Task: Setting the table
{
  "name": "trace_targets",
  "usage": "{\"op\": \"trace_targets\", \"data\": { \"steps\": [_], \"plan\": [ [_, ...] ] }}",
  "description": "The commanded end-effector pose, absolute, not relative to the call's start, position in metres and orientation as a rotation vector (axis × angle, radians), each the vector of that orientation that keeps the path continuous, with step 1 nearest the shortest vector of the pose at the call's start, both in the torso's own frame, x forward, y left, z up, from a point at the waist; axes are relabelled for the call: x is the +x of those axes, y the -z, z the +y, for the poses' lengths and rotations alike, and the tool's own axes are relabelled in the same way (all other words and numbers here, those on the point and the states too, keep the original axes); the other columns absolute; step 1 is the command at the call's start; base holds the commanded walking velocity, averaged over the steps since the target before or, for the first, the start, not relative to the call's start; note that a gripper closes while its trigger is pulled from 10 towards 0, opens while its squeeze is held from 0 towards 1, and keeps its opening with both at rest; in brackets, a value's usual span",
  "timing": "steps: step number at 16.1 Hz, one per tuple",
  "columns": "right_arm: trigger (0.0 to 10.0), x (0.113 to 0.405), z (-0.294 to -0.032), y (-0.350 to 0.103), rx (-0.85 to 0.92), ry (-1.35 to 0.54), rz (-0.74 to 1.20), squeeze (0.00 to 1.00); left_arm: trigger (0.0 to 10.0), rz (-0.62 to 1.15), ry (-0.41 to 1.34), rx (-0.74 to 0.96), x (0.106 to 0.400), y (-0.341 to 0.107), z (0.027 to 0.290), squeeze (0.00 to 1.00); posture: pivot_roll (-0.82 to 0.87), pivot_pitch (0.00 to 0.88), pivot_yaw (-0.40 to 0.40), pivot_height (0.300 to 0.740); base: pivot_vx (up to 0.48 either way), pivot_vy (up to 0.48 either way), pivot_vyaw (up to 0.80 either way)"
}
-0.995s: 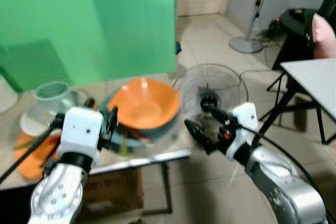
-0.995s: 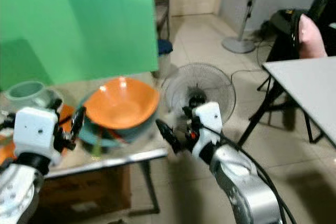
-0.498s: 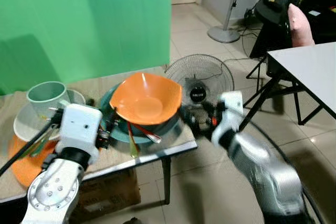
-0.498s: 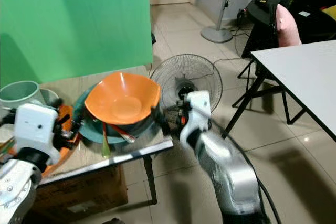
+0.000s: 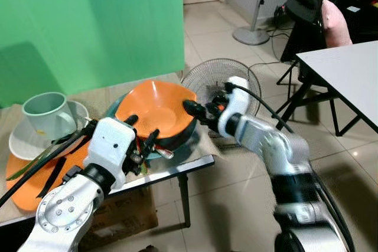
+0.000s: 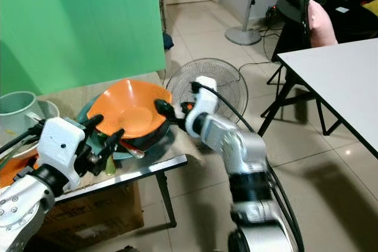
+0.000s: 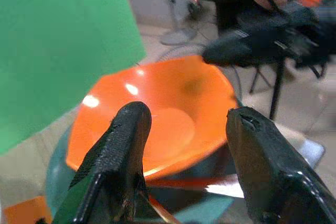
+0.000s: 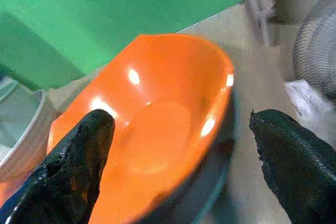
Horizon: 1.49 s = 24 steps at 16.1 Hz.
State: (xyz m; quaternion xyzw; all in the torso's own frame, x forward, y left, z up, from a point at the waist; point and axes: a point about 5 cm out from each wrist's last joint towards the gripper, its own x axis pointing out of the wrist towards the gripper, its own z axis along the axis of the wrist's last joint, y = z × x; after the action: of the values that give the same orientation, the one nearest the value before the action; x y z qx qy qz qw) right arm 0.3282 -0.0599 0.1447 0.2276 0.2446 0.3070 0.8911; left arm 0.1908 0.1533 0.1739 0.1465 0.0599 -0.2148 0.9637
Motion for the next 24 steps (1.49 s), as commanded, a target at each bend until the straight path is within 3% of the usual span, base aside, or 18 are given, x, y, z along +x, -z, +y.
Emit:
{"op": "trace_targets", "data": {
  "steps": [1,4,5,7,8,13,14,15,20,24],
  "plan": [
    [10.0,0.332,-0.055,-0.153,0.492,-0.677,0.499,0.00,10.0,0.133,0.470,0.294,0.187,-0.174,0.151,0.00,0.00,0.010,0.029,0.740,0.000,0.000,0.00],
    [10.0,0.340,-0.048,-0.149,0.421,-0.680,0.554,0.00,10.0,0.158,0.460,0.302,0.183,-0.171,0.156,0.00,0.00,0.014,0.017,0.740,0.000,0.000,0.00],
    [8.7,0.342,-0.046,-0.148,0.443,-0.682,0.578,0.00,10.0,0.163,0.454,0.304,0.182,-0.171,0.158,0.00,0.00,0.016,0.017,0.740,0.000,0.000,0.00],
    [1.1,0.342,-0.044,-0.140,0.452,-0.679,0.635,0.00,10.0,0.180,0.458,0.308,0.180,-0.169,0.160,0.00,0.00,0.020,0.018,0.740,0.000,0.000,0.00],
    [0.0,0.342,-0.043,-0.137,0.451,-0.677,0.656,0.00,10.0,0.185,0.463,0.310,0.179,-0.168,0.160,0.00,0.00,0.019,0.018,0.740,0.000,0.000,0.00],
    [0.1,0.349,-0.044,-0.139,0.491,-0.655,0.667,0.00,10.0,0.192,0.460,0.317,0.177,-0.168,0.161,0.00,0.00,0.025,0.017,0.740,0.000,0.000,0.00],
    [2.1,0.352,-0.045,-0.145,0.507,-0.664,0.653,0.00,10.0,0.192,0.457,0.320,0.176,-0.168,0.162,0.00,0.00,0.030,0.016,0.740,0.000,0.000,0.00],
    [10.0,0.353,-0.044,-0.150,0.507,-0.682,0.648,0.00,10.0,0.193,0.456,0.320,0.175,-0.168,0.162,0.00,0.00,0.030,0.016,0.740,0.000,0.000,0.00],
    [10.0,0.356,-0.046,-0.154,0.520,-0.681,0.659,0.00,10.0,0.192,0.449,0.330,0.175,-0.169,0.164,0.00,0.00,0.030,0.014,0.740,0.000,0.000,0.00],
    [10.0,0.348,-0.032,-0.144,0.589,-0.723,0.746,0.00,10.0,0.197,0.452,0.327,0.175,-0.168,0.163,0.00,0.00,0.035,0.013,0.740,0.000,0.000,0.00]
  ]
}}
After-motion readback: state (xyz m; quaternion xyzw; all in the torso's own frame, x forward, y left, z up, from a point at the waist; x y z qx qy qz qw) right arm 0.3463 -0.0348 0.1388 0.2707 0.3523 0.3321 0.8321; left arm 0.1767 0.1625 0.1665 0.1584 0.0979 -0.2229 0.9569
